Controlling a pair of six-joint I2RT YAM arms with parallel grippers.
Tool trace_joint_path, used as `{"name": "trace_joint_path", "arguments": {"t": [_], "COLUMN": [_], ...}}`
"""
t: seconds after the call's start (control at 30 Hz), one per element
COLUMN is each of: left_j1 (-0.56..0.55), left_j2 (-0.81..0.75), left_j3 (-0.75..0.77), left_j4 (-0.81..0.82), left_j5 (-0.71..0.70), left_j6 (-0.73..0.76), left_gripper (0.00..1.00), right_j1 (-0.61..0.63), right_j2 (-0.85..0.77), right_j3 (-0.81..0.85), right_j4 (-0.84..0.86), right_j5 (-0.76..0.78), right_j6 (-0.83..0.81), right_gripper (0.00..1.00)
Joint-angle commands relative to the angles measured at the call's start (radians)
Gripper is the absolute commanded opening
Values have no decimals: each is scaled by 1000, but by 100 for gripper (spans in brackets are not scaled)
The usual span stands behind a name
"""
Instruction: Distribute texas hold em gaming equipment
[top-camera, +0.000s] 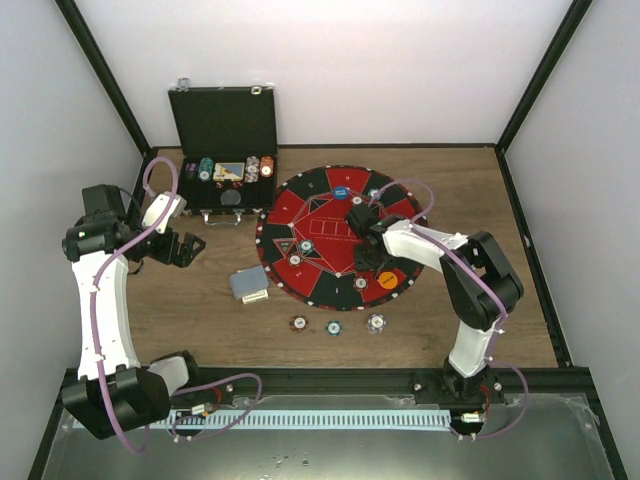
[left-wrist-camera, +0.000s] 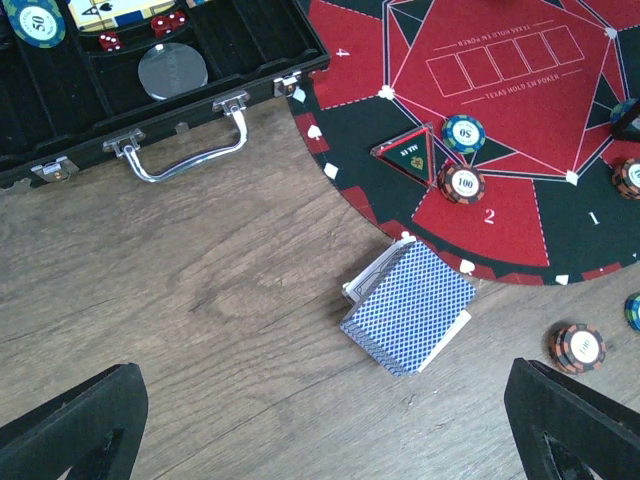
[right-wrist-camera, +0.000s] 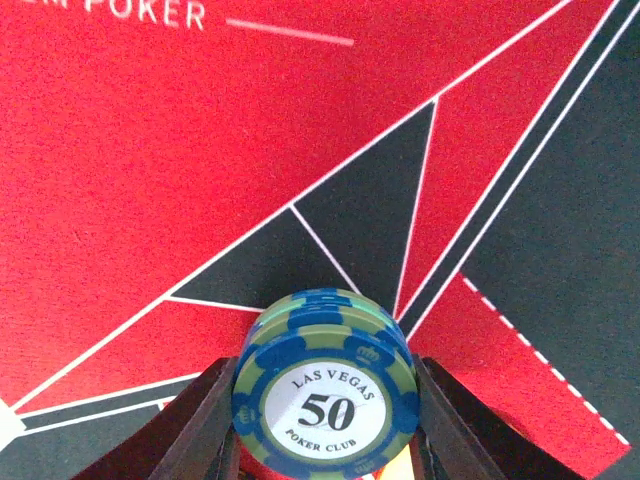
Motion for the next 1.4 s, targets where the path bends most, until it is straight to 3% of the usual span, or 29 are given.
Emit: {"name": "trace_joint_path", "arguments": {"t": [0.0,0.23,0.37,0.53,0.67,1.0,1.37], "left_j1": [4,4,2,2,2,1,3], "left_j2": [-1,5,5,3,2,12,11], "left_j3": [23,15,17,21,23,35,31], "left_j4": [-7,0,-2,-7,-5,-3,-4], "left_j5": [13,22,23,18,14,24,26], "left_j6": [13,12,12,15,16,18,16], "left_gripper": [100,100,100,100,100,100,100], "right_j1": [-8,-7,-8,-8,5,250,384], "right_j2": [9,1,5,-22,-102,-328,-415], "right_j3": [-31,-78,-58,7,31,-126,-293], "right_j4": [33,47,41,-12,-67,-238,-215], "right_j5": [-10,-9,-12,7,22,66,-25], "right_j6": [-1,13,7,4,26,295,436], "right_gripper": [33,34,51,62,64,73,79]}}
